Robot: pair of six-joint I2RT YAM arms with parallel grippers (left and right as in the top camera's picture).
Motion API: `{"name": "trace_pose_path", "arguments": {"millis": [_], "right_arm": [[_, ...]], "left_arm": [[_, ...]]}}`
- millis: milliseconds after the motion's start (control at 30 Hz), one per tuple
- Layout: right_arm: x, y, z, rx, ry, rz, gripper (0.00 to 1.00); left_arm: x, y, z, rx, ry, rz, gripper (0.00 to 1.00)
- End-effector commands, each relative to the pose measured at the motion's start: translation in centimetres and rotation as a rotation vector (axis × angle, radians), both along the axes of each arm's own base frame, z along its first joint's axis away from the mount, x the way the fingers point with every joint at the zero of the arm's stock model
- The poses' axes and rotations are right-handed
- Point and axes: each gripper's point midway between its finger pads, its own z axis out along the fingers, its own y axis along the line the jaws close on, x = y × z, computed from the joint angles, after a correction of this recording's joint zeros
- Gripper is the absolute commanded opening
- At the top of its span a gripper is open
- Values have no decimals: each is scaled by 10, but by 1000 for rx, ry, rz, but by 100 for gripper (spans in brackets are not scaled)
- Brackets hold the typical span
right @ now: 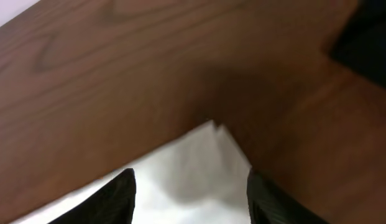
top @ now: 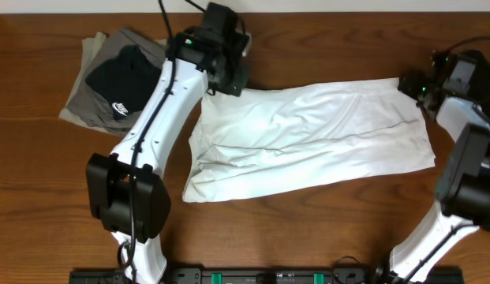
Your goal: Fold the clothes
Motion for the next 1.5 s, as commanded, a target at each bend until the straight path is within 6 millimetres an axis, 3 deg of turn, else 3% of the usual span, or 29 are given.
{"name": "trace_pose_path", "arguments": {"millis": [0, 200, 400, 700, 867, 1000, 1167, 1300, 1467], "right_arm": [[15, -7, -12, -12, 10, 9, 56], [20, -9, -33, -5, 30, 8, 52], [20, 0, -36, 43, 29, 29, 20], [16, -8, -5, 84, 13, 35, 6], [8, -16, 25, 77, -4, 18, 1], [-7, -21, 51, 58, 7, 19, 1], [-44, -31, 81, 58, 69, -26, 1], [-84, -37, 87, 64, 185, -76, 1], [-115, -35, 81, 95, 294, -99, 1]], "left_arm": [[-6, -6, -2, 8, 16, -9, 6], [-16, -4, -5, 19, 58, 7, 6], [-18, -3, -6, 28, 66, 8, 6], [-18, -2, -7, 32, 68, 8, 6], [-21, 15, -10, 123, 72, 38, 6], [-31, 28, -13, 184, 111, 50, 6], [-54, 37, -18, 221, 208, 60, 6], [-88, 51, -19, 276, 344, 66, 6], [-118, 59, -16, 305, 469, 74, 6]]}}
